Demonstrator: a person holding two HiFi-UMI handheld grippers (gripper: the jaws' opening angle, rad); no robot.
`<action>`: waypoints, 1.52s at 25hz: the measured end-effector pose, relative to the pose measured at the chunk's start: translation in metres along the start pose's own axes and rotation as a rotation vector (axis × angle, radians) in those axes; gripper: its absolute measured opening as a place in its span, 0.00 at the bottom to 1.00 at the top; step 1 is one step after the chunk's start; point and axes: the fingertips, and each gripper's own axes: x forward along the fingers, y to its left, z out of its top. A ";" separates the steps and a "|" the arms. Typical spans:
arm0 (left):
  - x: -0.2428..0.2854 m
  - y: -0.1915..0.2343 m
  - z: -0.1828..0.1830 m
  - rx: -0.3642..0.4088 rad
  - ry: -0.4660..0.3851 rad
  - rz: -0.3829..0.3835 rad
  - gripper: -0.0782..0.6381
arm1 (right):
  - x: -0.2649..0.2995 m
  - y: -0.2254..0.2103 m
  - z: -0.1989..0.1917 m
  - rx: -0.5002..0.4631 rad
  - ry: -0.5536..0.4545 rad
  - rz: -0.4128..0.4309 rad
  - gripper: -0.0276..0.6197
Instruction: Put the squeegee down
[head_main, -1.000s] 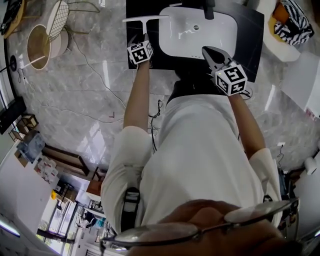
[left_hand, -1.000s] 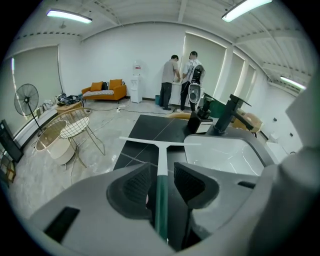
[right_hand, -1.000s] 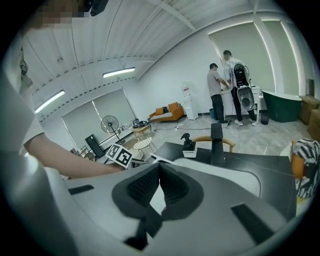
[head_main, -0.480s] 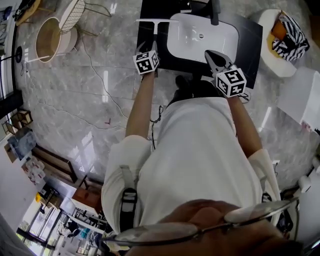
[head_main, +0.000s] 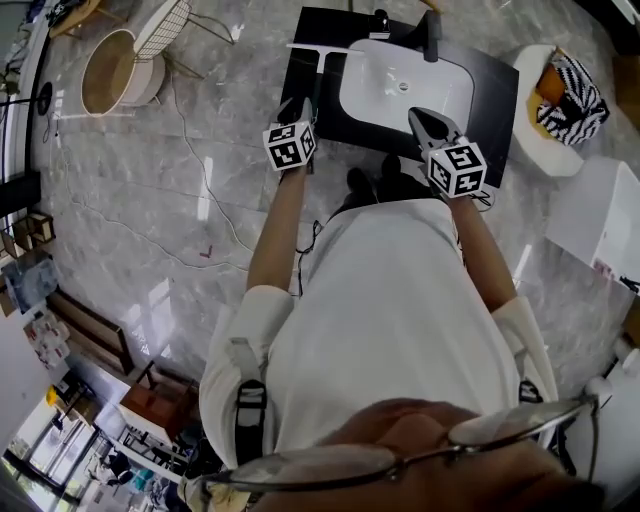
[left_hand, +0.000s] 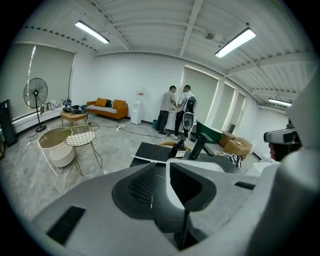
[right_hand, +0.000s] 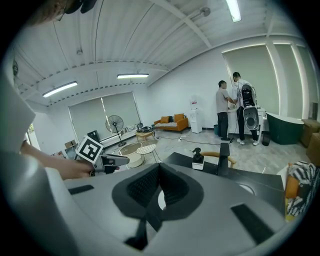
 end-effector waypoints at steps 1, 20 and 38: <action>-0.006 -0.002 0.003 -0.003 -0.012 -0.003 0.24 | -0.001 0.001 0.002 -0.006 -0.002 0.003 0.05; -0.102 -0.079 0.076 0.002 -0.251 -0.032 0.16 | -0.034 -0.005 0.057 -0.070 -0.061 0.150 0.05; -0.140 -0.128 0.107 0.017 -0.371 -0.063 0.12 | -0.062 -0.009 0.090 -0.150 -0.140 0.272 0.05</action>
